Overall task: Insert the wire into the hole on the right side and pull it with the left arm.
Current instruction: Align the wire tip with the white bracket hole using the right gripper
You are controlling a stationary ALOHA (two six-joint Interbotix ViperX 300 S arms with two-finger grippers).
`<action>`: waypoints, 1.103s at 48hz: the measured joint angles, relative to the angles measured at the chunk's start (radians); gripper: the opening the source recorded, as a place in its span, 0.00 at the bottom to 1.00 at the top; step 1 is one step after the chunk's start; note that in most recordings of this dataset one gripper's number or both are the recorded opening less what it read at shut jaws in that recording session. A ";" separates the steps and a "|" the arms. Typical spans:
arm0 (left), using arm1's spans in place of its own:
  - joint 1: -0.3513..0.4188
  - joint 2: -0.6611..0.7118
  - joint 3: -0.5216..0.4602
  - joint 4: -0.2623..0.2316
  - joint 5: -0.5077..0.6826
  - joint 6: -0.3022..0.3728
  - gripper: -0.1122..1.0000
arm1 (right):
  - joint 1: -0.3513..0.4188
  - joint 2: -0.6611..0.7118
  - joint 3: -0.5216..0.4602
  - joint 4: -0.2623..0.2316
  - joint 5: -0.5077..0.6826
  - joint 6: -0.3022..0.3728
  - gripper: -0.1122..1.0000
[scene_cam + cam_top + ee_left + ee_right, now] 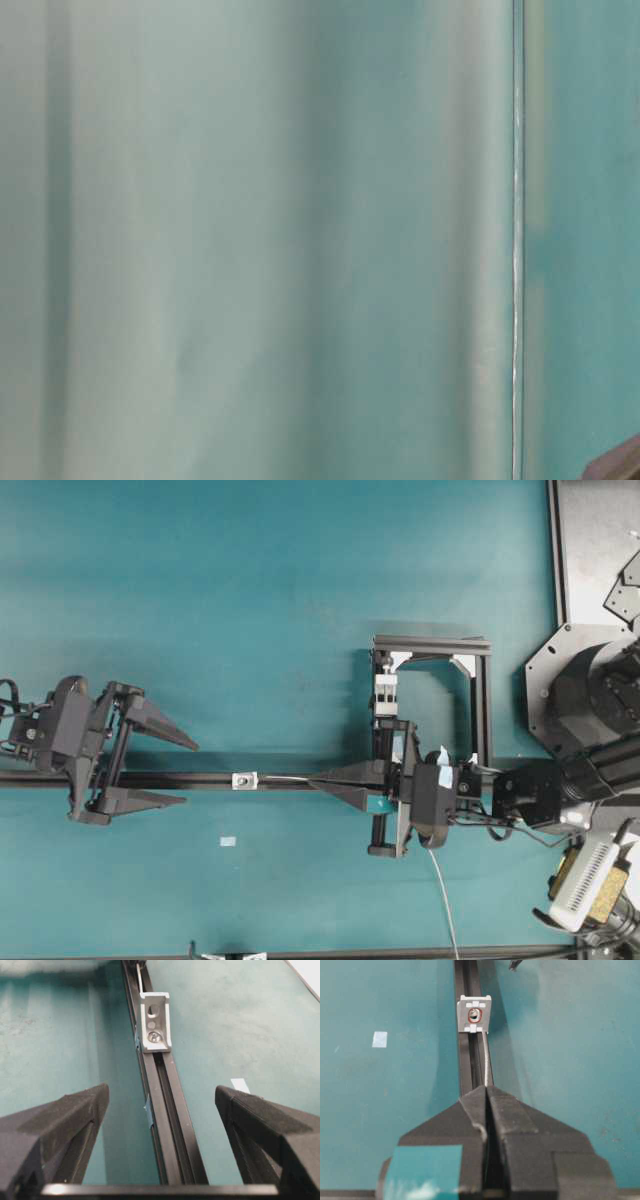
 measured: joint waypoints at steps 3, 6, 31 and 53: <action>0.000 0.000 -0.002 0.002 0.000 0.000 0.76 | 0.000 0.002 -0.002 0.000 0.000 0.000 0.12; 0.000 0.000 0.000 0.002 0.000 0.000 0.76 | -0.002 0.002 -0.002 0.000 0.000 0.000 0.12; 0.000 0.000 -0.002 0.002 0.000 0.000 0.76 | 0.000 0.014 -0.014 0.002 -0.011 0.000 0.12; 0.000 0.000 -0.002 0.000 0.000 0.000 0.76 | 0.000 0.025 -0.028 0.000 -0.032 -0.002 0.12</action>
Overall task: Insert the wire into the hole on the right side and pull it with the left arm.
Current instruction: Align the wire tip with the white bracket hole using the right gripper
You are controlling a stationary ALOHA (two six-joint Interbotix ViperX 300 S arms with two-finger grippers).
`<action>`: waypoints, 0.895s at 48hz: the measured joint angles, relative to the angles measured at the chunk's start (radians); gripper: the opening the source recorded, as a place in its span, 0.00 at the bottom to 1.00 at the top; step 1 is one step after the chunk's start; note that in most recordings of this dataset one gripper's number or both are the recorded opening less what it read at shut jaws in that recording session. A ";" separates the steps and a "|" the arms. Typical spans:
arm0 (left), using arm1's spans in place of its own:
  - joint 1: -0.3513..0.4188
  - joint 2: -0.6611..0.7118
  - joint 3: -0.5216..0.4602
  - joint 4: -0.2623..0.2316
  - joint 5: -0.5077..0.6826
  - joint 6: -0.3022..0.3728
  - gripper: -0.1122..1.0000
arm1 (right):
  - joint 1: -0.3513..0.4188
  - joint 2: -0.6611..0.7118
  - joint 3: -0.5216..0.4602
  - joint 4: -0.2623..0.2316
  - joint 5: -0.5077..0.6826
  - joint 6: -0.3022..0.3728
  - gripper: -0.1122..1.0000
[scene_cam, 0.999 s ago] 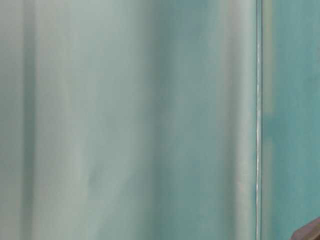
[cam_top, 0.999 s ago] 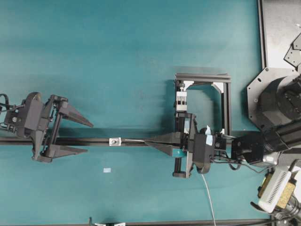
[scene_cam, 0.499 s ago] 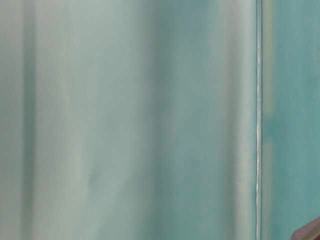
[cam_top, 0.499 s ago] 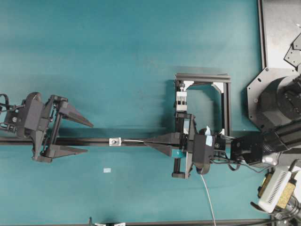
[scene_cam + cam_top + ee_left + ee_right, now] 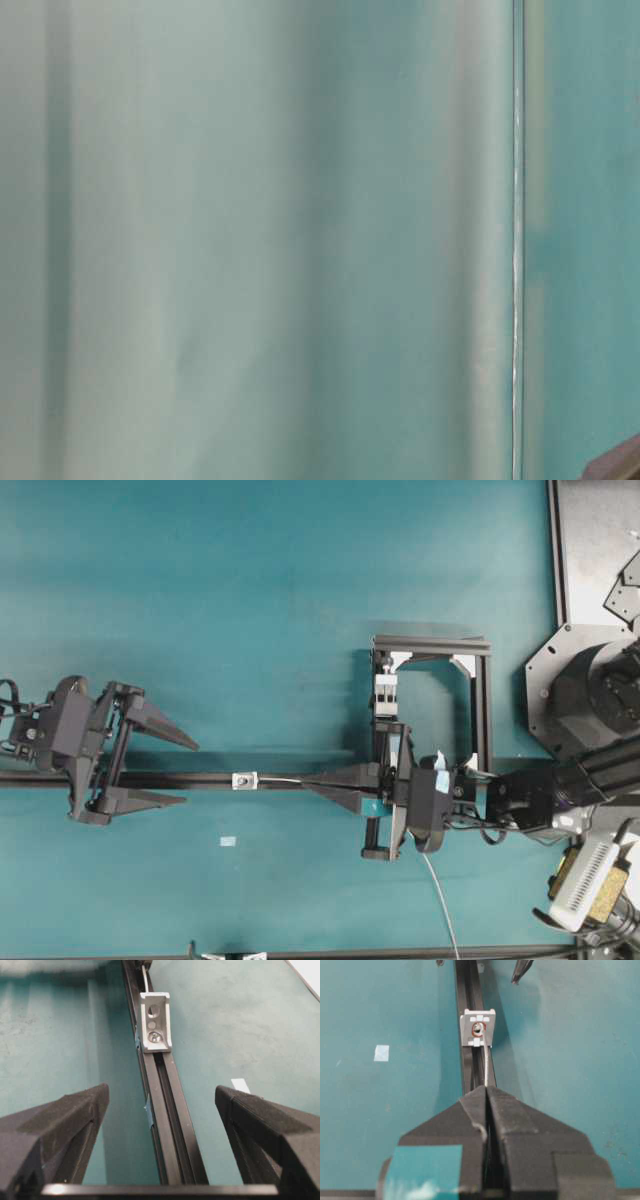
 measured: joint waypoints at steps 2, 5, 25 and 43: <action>0.000 0.000 0.000 0.002 0.000 0.000 0.76 | 0.000 0.000 0.000 0.002 -0.002 0.000 0.12; 0.000 0.000 0.000 0.002 0.002 0.000 0.76 | 0.000 0.002 0.000 0.000 -0.002 0.000 0.12; 0.000 0.000 0.000 0.002 0.002 0.002 0.76 | -0.005 0.023 -0.026 0.002 -0.002 -0.006 0.12; -0.002 0.000 0.000 0.000 0.002 0.002 0.76 | -0.029 0.052 -0.055 0.000 -0.002 -0.029 0.12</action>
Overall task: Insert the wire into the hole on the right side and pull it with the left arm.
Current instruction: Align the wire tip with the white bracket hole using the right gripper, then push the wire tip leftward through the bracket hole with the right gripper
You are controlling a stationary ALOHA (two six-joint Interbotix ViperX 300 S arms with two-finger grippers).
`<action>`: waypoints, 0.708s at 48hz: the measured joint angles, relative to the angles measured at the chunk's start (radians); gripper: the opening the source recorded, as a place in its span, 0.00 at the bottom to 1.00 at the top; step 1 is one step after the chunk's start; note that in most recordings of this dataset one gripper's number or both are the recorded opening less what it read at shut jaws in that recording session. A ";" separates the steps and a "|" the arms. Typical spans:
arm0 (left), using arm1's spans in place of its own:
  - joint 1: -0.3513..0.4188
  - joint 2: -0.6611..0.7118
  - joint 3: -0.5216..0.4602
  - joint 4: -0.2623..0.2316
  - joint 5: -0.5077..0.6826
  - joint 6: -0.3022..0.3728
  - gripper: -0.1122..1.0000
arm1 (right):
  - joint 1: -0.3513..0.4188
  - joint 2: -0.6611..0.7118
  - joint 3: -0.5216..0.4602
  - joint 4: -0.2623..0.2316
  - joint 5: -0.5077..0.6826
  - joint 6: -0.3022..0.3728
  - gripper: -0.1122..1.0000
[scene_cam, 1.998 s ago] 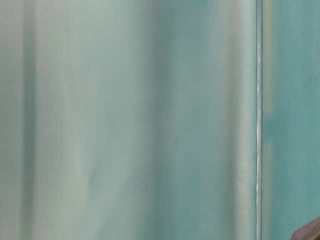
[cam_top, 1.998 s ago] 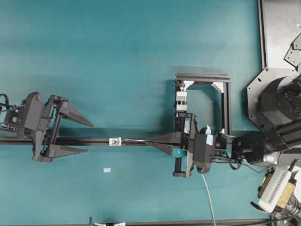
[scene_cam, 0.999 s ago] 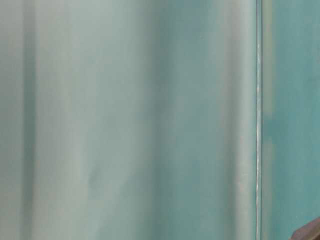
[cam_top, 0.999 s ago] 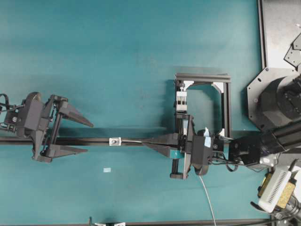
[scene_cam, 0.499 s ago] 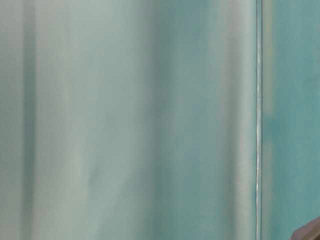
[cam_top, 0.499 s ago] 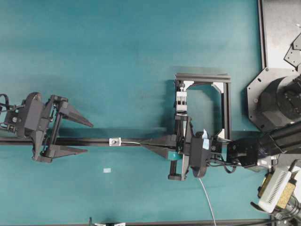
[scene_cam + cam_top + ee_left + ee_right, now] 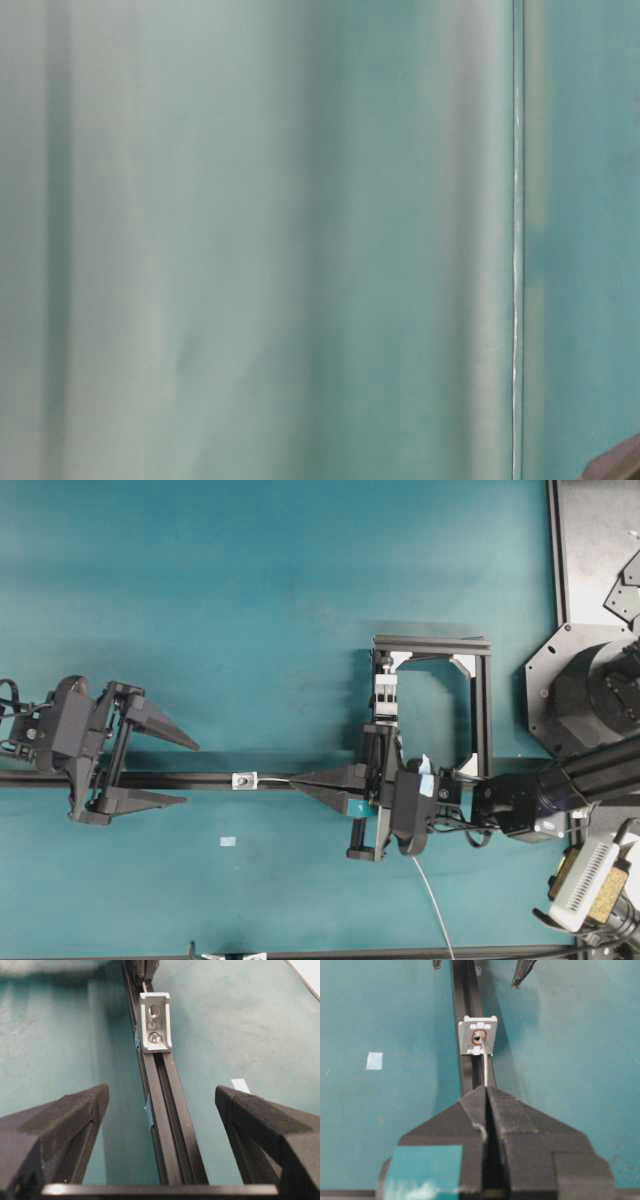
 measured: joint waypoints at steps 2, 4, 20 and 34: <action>0.002 0.000 0.000 0.002 0.000 -0.002 0.76 | -0.002 0.000 -0.005 0.000 0.000 -0.005 0.12; 0.002 0.000 -0.002 0.002 0.000 0.000 0.76 | -0.003 0.000 -0.009 0.000 0.000 -0.017 0.12; 0.002 0.000 -0.002 0.002 0.000 0.002 0.76 | -0.011 0.000 -0.023 -0.002 0.002 -0.032 0.12; 0.002 0.000 -0.005 0.000 0.000 0.002 0.76 | -0.017 0.014 -0.038 -0.005 0.002 -0.034 0.12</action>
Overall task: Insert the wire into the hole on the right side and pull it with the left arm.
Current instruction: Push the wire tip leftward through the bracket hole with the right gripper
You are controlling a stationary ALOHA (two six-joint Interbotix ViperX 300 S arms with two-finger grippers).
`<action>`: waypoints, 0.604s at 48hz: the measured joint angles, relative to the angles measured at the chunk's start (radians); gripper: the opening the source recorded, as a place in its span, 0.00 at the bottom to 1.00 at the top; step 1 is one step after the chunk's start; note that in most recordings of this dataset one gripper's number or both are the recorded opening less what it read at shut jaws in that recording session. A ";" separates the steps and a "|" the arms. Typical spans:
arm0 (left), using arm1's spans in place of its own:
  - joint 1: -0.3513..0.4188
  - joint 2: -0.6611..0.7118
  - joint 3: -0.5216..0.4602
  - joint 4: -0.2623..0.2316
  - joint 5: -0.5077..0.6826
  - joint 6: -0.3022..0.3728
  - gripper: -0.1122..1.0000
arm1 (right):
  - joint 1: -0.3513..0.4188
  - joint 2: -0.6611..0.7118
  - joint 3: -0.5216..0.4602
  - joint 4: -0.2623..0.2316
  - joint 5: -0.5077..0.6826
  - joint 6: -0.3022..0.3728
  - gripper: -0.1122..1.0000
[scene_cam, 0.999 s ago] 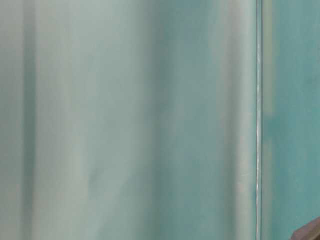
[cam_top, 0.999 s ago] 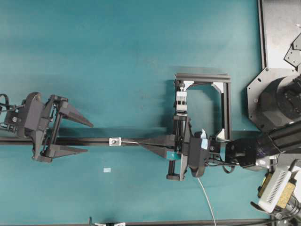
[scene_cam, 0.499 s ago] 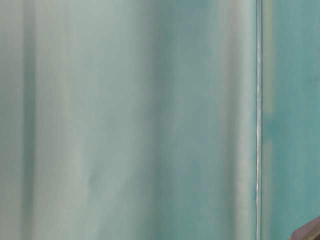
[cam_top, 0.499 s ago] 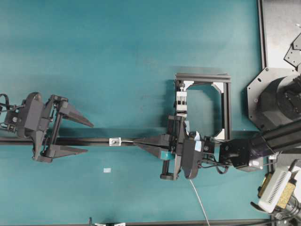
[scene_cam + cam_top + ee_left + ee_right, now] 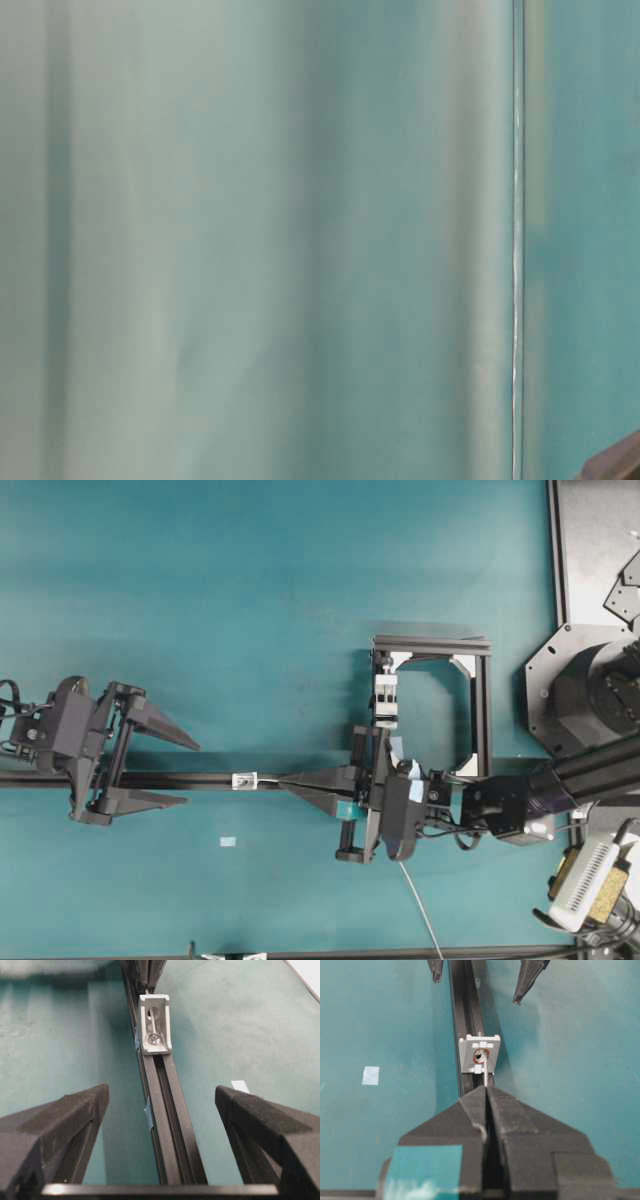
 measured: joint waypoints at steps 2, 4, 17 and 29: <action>0.000 0.000 0.000 0.002 0.002 0.000 0.75 | -0.002 0.005 -0.005 -0.002 0.000 0.000 0.12; 0.000 0.000 0.000 0.002 0.002 0.000 0.75 | -0.005 0.008 -0.009 -0.005 0.000 0.000 0.12; -0.002 0.000 -0.003 0.002 0.002 0.000 0.75 | -0.014 0.020 -0.031 -0.017 0.000 -0.002 0.12; 0.000 0.000 -0.008 0.002 0.017 0.000 0.75 | -0.023 0.031 -0.046 -0.029 0.000 -0.002 0.12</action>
